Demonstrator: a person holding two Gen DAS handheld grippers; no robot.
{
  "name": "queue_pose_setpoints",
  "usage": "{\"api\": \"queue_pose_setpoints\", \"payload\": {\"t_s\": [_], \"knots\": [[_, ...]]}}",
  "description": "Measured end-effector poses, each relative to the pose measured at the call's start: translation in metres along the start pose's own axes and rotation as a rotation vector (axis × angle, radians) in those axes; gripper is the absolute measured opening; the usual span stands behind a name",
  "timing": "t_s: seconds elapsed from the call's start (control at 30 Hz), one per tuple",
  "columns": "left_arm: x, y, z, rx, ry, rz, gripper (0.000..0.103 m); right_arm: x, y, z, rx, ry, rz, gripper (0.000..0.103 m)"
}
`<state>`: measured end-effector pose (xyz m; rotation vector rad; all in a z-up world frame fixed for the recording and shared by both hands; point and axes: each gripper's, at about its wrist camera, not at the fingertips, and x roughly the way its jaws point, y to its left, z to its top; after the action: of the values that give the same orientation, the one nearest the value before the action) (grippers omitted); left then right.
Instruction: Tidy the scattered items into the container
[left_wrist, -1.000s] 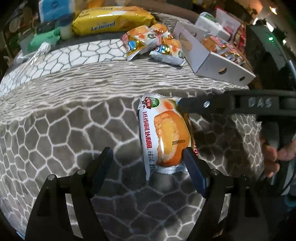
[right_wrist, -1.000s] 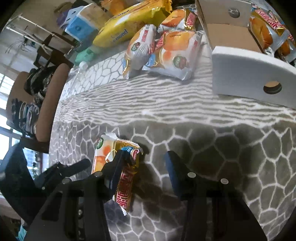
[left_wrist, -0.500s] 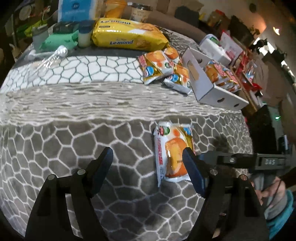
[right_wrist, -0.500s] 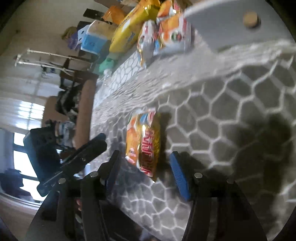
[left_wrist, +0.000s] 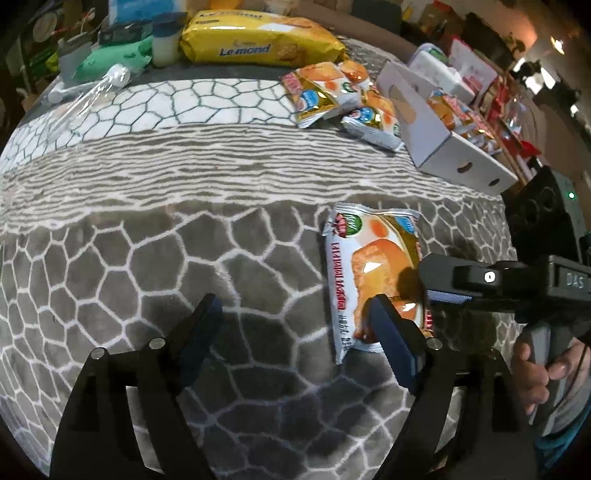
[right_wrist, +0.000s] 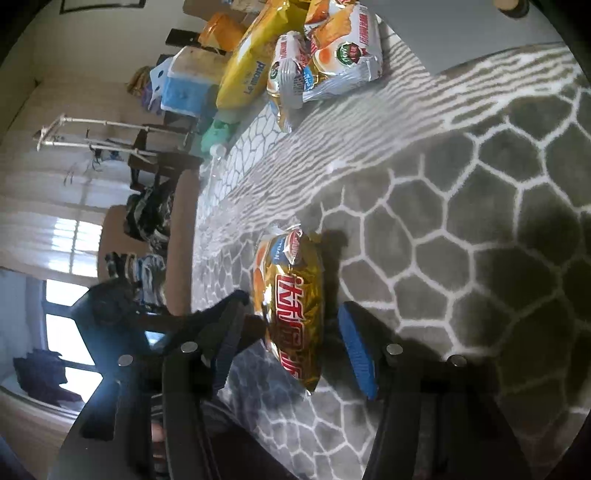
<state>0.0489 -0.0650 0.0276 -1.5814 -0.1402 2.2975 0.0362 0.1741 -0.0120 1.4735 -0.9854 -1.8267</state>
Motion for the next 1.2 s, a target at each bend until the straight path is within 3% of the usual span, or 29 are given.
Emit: {"api": "queue_pose_setpoints", "payload": {"t_s": [0.07,0.27,0.3,0.37,0.4,0.5,0.6,0.67,0.77,0.8,1.07,1.2], "knots": [[0.0,0.005,0.001,-0.007,-0.004,0.0,0.082,0.005,0.005,0.001,0.001,0.016,0.022,0.057],[0.0,0.012,0.002,-0.017,-0.013,-0.012,0.081,0.026,0.028,0.007,-0.071,0.048,-0.064,0.061],[0.0,0.012,0.002,-0.02,-0.015,-0.015,0.08,0.028,0.03,0.007,-0.084,0.043,-0.079,0.058],[-0.002,0.017,0.003,-0.039,-0.022,-0.034,0.08,0.029,0.032,0.009,-0.092,0.044,-0.101,0.035],[-0.003,0.02,0.003,-0.054,-0.029,-0.048,0.08,0.029,0.03,0.01,-0.088,0.047,-0.1,0.033],[-0.008,0.035,0.004,-0.131,-0.046,-0.172,0.084,0.028,0.031,0.009,-0.09,0.06,-0.115,0.029],[-0.002,0.053,0.004,-0.271,-0.032,-0.427,0.087,0.028,0.034,0.009,-0.095,0.063,-0.11,0.029],[-0.001,0.057,0.004,-0.309,-0.046,-0.505,0.087,0.028,0.034,0.008,-0.078,0.069,-0.077,0.028],[0.001,0.056,0.007,-0.342,-0.059,-0.58,0.082,0.028,0.034,0.007,-0.059,0.078,-0.042,0.028],[0.002,0.056,0.007,-0.361,-0.06,-0.612,0.075,0.029,0.034,0.005,-0.044,0.082,-0.026,0.028],[-0.004,0.069,0.004,-0.497,-0.1,-0.759,0.072,0.011,0.031,0.007,0.037,0.06,0.083,0.026],[-0.007,0.064,0.007,-0.52,-0.114,-0.804,0.063,-0.006,0.033,0.013,0.059,0.029,0.121,0.026]]}}
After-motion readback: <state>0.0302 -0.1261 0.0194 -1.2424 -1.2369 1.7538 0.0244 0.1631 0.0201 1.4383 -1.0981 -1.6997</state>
